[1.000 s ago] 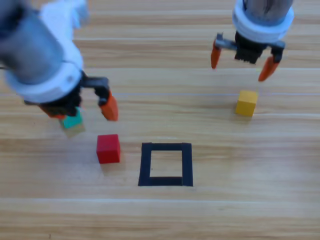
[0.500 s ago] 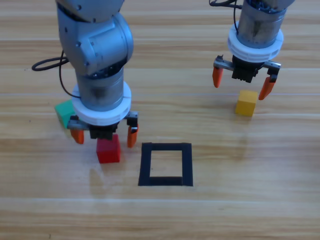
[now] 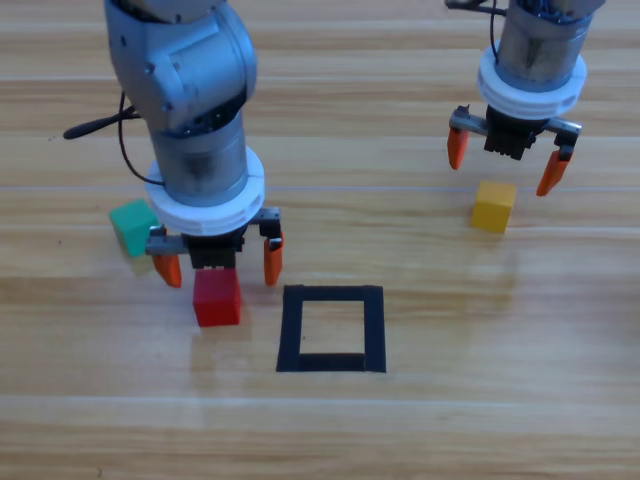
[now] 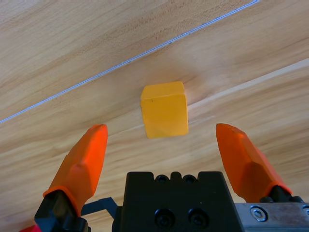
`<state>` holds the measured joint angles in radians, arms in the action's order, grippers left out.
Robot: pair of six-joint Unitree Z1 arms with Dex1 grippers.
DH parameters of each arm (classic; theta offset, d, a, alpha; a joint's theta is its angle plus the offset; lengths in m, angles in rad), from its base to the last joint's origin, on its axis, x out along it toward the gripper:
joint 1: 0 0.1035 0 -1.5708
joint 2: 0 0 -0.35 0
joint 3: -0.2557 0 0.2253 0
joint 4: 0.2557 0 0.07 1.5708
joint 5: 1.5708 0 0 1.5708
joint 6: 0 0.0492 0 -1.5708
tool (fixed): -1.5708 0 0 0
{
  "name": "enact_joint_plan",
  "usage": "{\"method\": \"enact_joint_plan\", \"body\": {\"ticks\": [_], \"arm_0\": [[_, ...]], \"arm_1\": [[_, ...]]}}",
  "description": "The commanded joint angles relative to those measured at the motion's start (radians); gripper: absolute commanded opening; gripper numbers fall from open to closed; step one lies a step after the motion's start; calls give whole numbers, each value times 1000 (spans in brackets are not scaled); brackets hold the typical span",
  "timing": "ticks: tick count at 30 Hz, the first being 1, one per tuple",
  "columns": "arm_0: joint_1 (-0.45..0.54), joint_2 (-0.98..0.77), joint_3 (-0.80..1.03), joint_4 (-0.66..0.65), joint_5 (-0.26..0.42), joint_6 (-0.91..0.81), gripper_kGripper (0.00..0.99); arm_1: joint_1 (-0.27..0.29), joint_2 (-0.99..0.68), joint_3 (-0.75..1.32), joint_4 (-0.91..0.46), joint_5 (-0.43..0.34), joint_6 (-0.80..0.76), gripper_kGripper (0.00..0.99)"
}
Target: Stack the blocks in the rectangular block: red at the bottom, yellow in the middle, green on top
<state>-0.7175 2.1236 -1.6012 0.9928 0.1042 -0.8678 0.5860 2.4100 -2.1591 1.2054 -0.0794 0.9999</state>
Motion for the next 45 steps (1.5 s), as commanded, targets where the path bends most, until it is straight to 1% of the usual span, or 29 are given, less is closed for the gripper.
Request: {"method": "enact_joint_plan", "body": {"ticks": [1, 6, 8, 11, 12, 13, 14, 18, 20, 22, 24, 27, 30, 33, 36, 37, 39, 41, 45], "arm_0": [[46, 50, 32, -23, -23, -13, 942], [46, 52, 49, -42, -26, -13, 945], [46, 53, 60, -51, -26, -13, 945], [46, 53, 87, -72, -32, -14, 939], [46, 53, 98, -86, -35, -14, 933], [46, 53, 107, -95, -35, -19, 933], [46, 56, 116, -108, -37, -22, 933], [46, 72, 127, -128, -41, -30, 897], [46, 72, 130, -132, -41, -28, 874], [46, 70, 136, -137, -41, -26, 807], [46, 68, 138, -140, -41, -23, 709], [46, 68, 138, -140, -41, -17, 574], [46, 65, 138, -140, -40, 0, 442], [46, 44, 139, -129, -34, 9, 282], [44, 12, 119, -94, -26, 18, 75], [36, -2, 115, -86, -26, 26, 34], [0, -16, 87, -72, -31, 32, 34], [-42, -1, 30, -29, -32, 29, 34], [-112, 18, -14, -13, -41, 4, 34]], "arm_1": [[-48, 103, -10, 17, -20, -21, 977], [-49, 149, -34, 17, -10, -32, 939], [-49, 159, -41, 17, -3, -38, 891], [-49, 173, -47, 19, 26, -60, 781], [-49, 181, -54, 19, 43, -69, 715], [-49, 190, -61, 19, 52, -81, 601], [-49, 195, -65, 19, 59, -92, 465], [-49, 210, -64, 23, 69, -106, 423], [-51, 213, -61, 28, 69, -106, 347], [-51, 212, -62, 40, 69, -107, 144], [-51, 196, -61, 49, 69, -118, 0], [-46, 120, -30, 75, 63, -119, 0], [-15, 5, 41, 80, 55, -133, 0], [48, -94, 81, 94, 23, -173, 0], [123, -138, 90, 118, -7, -218, 0], [141, -146, 102, 118, -5, -228, 0], [164, -160, 139, 118, 4, -247, 0], [164, -157, 153, 118, 23, -262, 0], [166, -152, 165, 114, 33, -276, 0]]}}
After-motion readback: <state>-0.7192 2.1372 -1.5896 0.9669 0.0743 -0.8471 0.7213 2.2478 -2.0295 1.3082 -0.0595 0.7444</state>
